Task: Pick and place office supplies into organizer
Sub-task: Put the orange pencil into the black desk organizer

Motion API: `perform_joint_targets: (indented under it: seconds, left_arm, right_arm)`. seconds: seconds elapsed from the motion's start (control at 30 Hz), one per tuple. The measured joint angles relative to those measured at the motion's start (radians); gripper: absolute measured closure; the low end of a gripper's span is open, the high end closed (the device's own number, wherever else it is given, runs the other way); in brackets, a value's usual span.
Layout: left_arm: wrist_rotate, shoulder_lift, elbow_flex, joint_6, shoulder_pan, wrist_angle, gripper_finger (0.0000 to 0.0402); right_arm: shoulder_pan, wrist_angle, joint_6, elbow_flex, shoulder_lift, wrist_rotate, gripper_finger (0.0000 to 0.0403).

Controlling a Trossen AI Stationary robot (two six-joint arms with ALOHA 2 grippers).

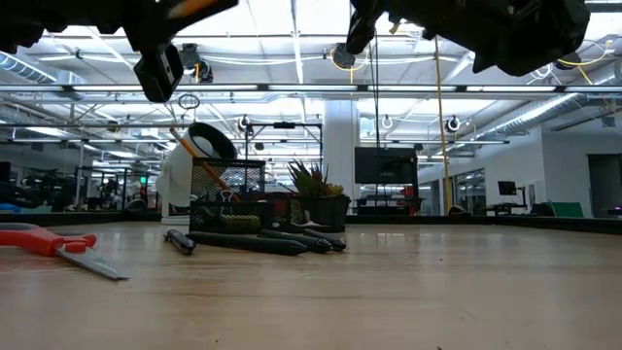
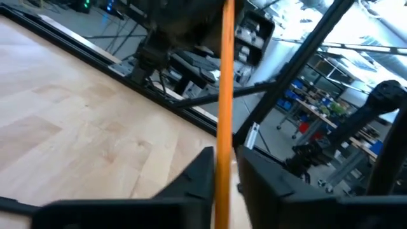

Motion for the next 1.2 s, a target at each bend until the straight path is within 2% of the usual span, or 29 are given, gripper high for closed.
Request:
perform_joint_targets:
  seconds: [0.13,0.27,0.47,0.63,0.73,0.9,1.03,1.2]
  left_arm:
    - [-0.002,0.000,0.000,0.002,0.000,0.000,0.0260]
    - [0.002,0.000,0.000,0.026,0.000,-0.002,0.0198]
    - [-0.001,-0.048,-0.001,0.025,-0.003,-0.011,0.0149]
    - [-0.008,-0.143,-0.001,0.079,-0.005,-0.172,0.0136]
    - [-0.075,-0.211,-0.001,0.070,-0.001,-0.340,0.0140]
    - [-0.182,-0.305,-0.001,0.061,-0.001,-0.530,0.0152]
    - [-0.224,-0.376,-0.001,0.060,-0.009,-0.605,0.0158]
    - [-0.292,-0.445,-0.001,0.113,-0.041,-0.638,0.0162]
  right_arm:
    - [-0.004,-0.047,-0.011,0.000,0.001,0.002,0.0363]
    - [-0.006,-0.080,-0.040,0.000,0.001,0.003,0.0381]
    - [-0.007,-0.115,-0.088,0.000,-0.001,0.050,0.0380]
    - [-0.006,-0.140,-0.098,-0.002,0.001,0.055,0.0370]
    - [-0.004,-0.144,-0.105,-0.002,0.001,0.058,0.0381]
    - [-0.001,-0.187,-0.122,-0.002,0.001,0.061,0.0385]
    - [-0.001,-0.219,-0.128,-0.002,0.001,0.162,0.0376]
    - [-0.020,-0.263,-0.191,-0.002,0.001,0.289,0.0384]
